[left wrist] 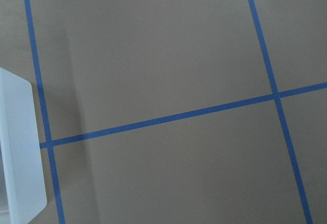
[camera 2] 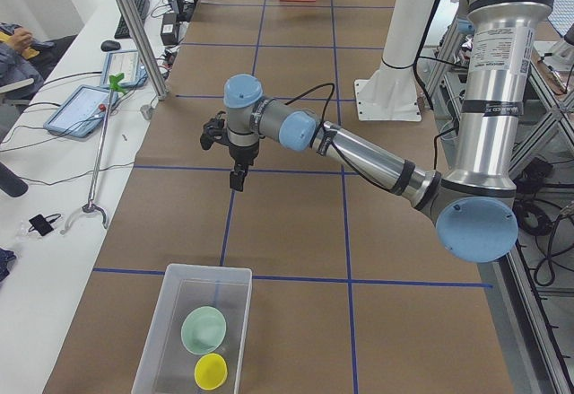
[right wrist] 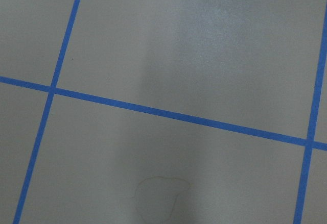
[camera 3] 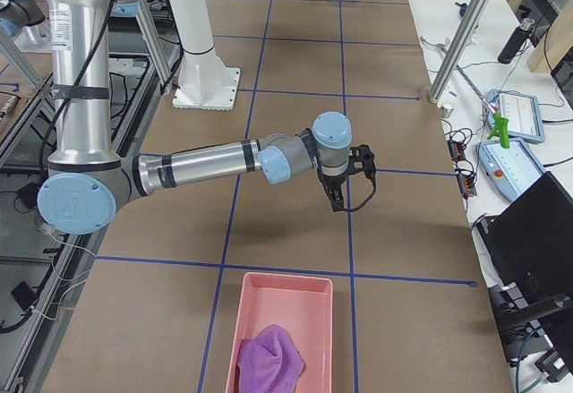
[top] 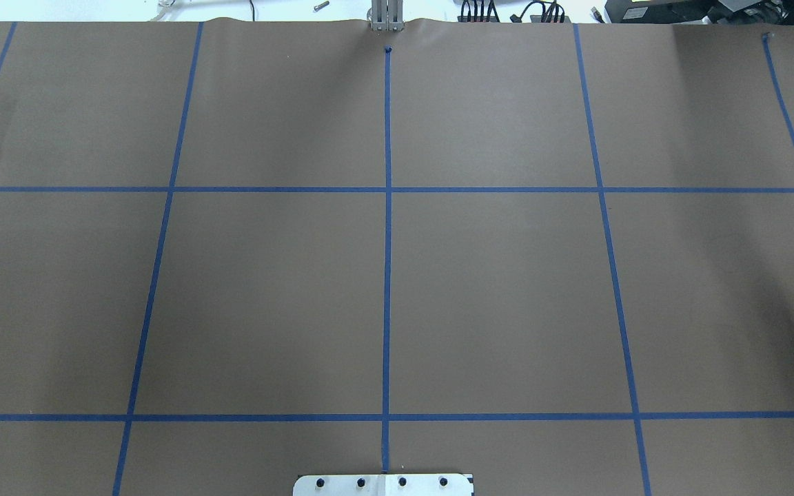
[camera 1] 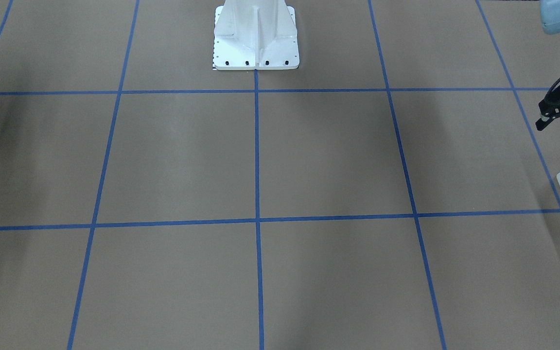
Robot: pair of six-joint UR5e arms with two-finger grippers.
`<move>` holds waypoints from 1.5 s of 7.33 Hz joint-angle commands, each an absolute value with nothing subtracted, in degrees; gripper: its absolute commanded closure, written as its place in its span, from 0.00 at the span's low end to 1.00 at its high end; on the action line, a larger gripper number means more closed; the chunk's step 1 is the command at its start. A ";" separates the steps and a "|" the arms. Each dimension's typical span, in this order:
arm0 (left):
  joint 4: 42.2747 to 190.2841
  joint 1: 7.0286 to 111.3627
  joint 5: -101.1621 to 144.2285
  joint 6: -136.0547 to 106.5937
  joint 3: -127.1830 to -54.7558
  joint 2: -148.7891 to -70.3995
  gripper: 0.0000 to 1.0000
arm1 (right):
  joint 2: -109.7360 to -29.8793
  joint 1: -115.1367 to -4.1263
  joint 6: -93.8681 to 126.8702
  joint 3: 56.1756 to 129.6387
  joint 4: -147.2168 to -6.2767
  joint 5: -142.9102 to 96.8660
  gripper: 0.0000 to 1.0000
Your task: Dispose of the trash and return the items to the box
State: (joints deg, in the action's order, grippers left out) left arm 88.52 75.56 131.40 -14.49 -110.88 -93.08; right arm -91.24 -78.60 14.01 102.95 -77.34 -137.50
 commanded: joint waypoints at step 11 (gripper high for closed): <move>88.86 78.22 133.68 -10.37 -109.95 -91.67 0.02 | -92.98 -79.89 12.31 102.66 -76.47 -143.79 0.00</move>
State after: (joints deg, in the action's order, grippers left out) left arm 88.86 78.17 133.59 -10.38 -109.84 -91.64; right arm -92.49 -80.14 12.40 102.56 -76.87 -143.70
